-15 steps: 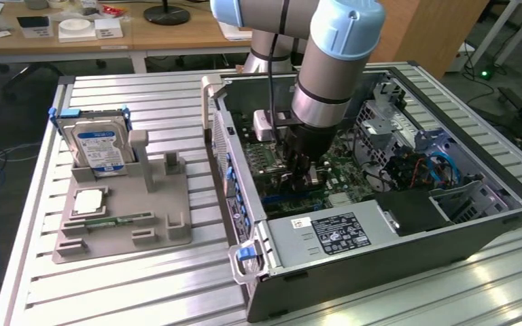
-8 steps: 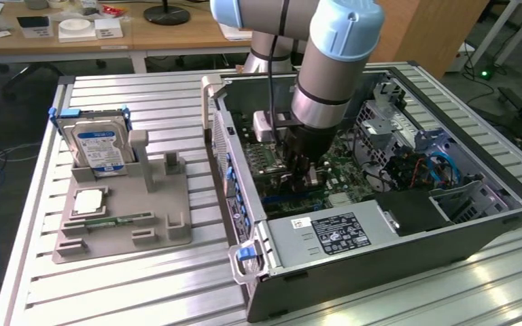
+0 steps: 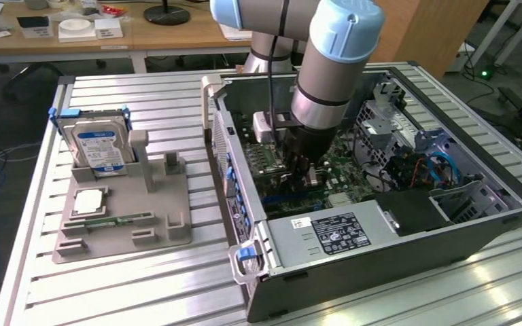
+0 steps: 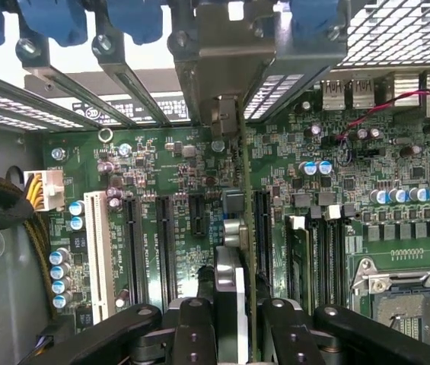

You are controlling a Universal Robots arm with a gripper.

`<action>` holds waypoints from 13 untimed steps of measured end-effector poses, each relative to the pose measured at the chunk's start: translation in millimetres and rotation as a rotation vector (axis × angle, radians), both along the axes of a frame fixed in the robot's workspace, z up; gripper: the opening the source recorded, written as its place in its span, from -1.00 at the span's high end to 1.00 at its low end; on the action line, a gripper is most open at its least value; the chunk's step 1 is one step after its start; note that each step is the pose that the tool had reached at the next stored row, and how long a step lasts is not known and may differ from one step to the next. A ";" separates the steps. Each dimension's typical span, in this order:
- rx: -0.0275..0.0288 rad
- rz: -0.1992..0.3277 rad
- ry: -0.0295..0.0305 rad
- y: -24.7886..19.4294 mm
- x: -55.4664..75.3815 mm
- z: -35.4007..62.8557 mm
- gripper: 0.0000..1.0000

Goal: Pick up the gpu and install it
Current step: 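Insert the gpu into the slot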

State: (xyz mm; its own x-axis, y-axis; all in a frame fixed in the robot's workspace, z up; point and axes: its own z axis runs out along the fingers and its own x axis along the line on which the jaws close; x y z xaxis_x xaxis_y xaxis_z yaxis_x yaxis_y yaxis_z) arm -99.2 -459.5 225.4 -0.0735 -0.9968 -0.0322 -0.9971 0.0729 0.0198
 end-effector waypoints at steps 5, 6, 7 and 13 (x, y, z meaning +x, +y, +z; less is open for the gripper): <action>-0.0019 0.000 0.0007 -0.2 0.0 6.0 0.44; -0.0019 0.000 0.0007 -0.2 0.0 6.0 0.44; -0.0019 0.000 0.0007 -0.2 0.0 6.1 0.44; -0.0025 0.000 0.0009 -0.3 -0.1 6.2 0.44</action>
